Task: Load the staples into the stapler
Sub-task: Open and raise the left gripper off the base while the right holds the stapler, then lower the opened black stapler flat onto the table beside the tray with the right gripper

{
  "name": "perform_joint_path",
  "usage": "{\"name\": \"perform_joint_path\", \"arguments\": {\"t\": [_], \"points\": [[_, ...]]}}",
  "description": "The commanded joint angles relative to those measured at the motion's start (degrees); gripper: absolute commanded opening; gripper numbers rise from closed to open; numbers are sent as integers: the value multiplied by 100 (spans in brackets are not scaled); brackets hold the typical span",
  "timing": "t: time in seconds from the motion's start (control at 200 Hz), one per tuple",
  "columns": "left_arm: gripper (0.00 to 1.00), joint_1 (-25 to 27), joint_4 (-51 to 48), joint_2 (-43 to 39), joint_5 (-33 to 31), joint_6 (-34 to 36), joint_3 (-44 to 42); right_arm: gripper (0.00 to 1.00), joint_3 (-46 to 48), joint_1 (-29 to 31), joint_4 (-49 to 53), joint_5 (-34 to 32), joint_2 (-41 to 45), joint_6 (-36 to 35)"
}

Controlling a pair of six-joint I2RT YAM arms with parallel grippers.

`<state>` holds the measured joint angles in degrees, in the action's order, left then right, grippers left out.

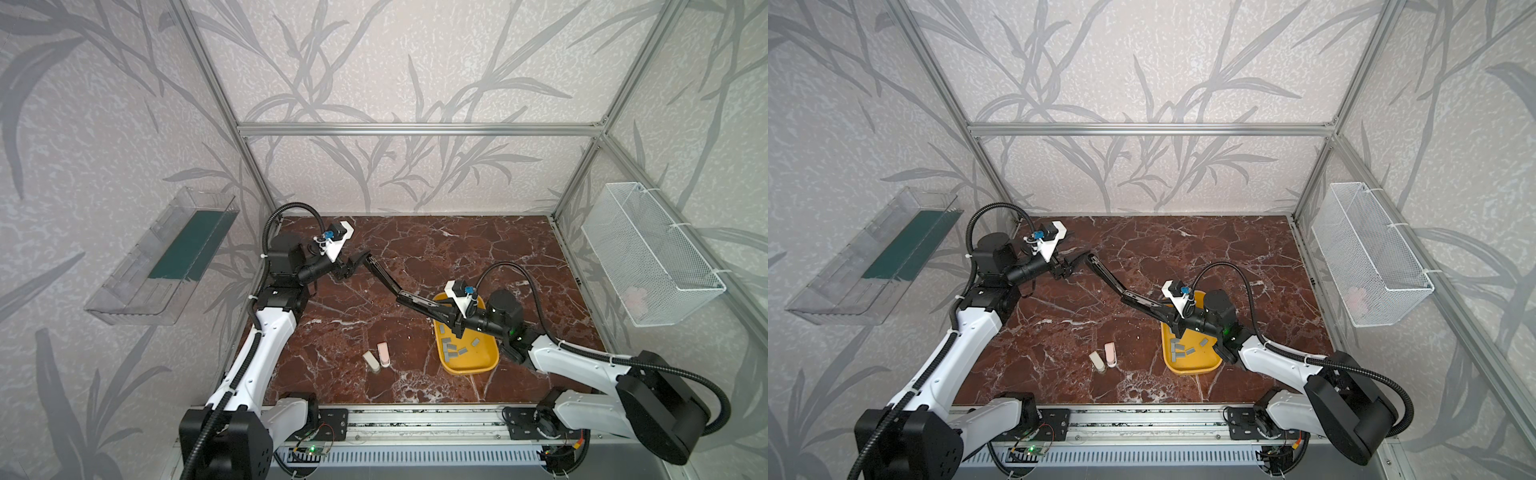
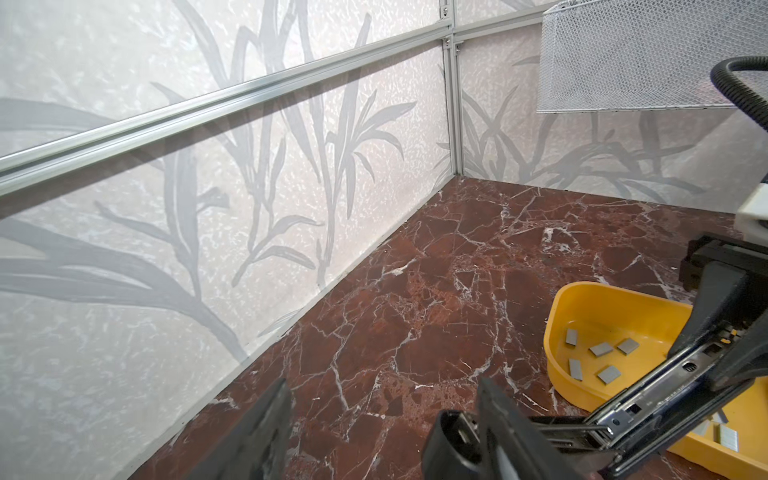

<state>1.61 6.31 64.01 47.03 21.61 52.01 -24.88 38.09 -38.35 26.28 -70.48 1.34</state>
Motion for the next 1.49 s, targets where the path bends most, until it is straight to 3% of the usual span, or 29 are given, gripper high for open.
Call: {"name": "perform_joint_path", "arguments": {"t": [0.0, 0.185, 0.33, 0.42, 0.51, 0.635, 0.705, 0.745, 0.895, 1.125, 1.255, 1.31, 1.49], "points": [[71, 22, 158, -80, -164, 122, 22, 0, -146, 251, 57, -817, 357, -328], [72, 98, 6, -131, -349, 295, -1, 0, -346, 1104, 486, -2280, 284, -756], [72, 385, -621, -150, -410, 1116, 84, 0, -895, 1359, 1138, -2868, -111, -283], [71, 449, -733, -111, -449, 1276, 97, 0, -1104, 1401, 1461, -2971, -222, 11], [71, 535, -804, -2, -616, 1398, 72, 0, -890, 1609, 1050, -3124, -97, 165], [71, 909, -1521, 233, -1160, 2311, 100, 0, -644, 1716, 604, -3254, 51, 483], [71, 1049, -1693, 359, -1493, 2637, 98, 0, -560, 1764, 214, -2943, 7, 393], [71, 1052, -1702, 423, -1601, 2647, 95, 0, -529, 1925, 5, -3140, -62, 291], [71, 1050, -1705, 552, -1814, 2732, 108, 0, -671, 2701, -322, -4910, -397, 284], [71, 1061, -1450, 313, -1667, 2439, 45, 0, -1174, 3186, -472, -6848, -1307, 471], [71, 1061, -1404, 252, -1637, 2336, 67, 0, -2073, 3386, 984, -8264, -1996, 1313], [71, 1061, -1390, 266, -1653, 2322, 65, 0, -2352, 3417, 1344, -8428, -2282, 1548], [71, 1079, -1340, 211, -1697, 2273, 27, 0, -2696, 3430, 1279, -8039, -3057, 1641]]}}
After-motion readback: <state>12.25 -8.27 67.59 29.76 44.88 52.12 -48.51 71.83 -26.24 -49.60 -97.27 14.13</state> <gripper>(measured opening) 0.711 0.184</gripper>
